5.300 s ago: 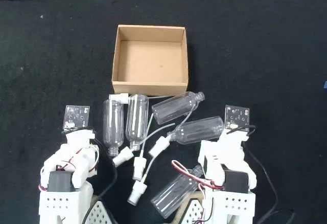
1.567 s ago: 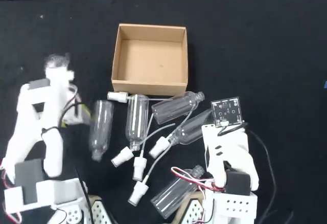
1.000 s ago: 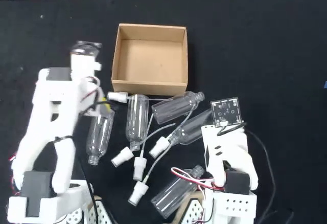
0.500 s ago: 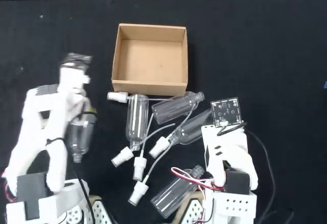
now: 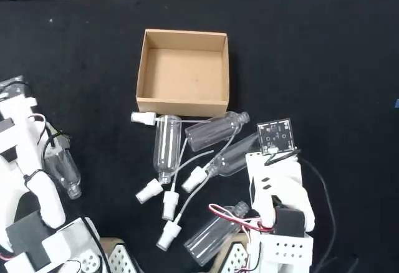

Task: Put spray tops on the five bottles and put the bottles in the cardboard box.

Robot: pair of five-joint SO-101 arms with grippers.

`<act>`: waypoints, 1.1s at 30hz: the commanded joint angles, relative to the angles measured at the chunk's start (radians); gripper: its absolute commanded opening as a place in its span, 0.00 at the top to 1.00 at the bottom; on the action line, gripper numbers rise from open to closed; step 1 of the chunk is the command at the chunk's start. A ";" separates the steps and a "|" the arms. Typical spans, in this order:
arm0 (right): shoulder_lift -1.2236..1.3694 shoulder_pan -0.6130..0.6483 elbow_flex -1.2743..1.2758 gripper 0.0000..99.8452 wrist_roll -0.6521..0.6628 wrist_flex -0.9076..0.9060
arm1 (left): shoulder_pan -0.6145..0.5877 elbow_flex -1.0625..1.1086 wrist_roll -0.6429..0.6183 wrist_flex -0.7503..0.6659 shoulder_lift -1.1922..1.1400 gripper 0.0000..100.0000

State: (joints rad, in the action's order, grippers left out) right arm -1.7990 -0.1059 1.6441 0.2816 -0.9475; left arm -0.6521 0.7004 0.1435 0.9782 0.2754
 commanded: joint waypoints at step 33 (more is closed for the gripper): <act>-0.096 0.017 0.004 0.99 0.000 0.034 | -0.295 -0.479 0.641 0.063 -0.292 0.74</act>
State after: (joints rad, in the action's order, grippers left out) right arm -1.7990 -0.1059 1.6548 0.2816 -0.9475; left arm -0.8546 0.3214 0.7357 1.0533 -0.0315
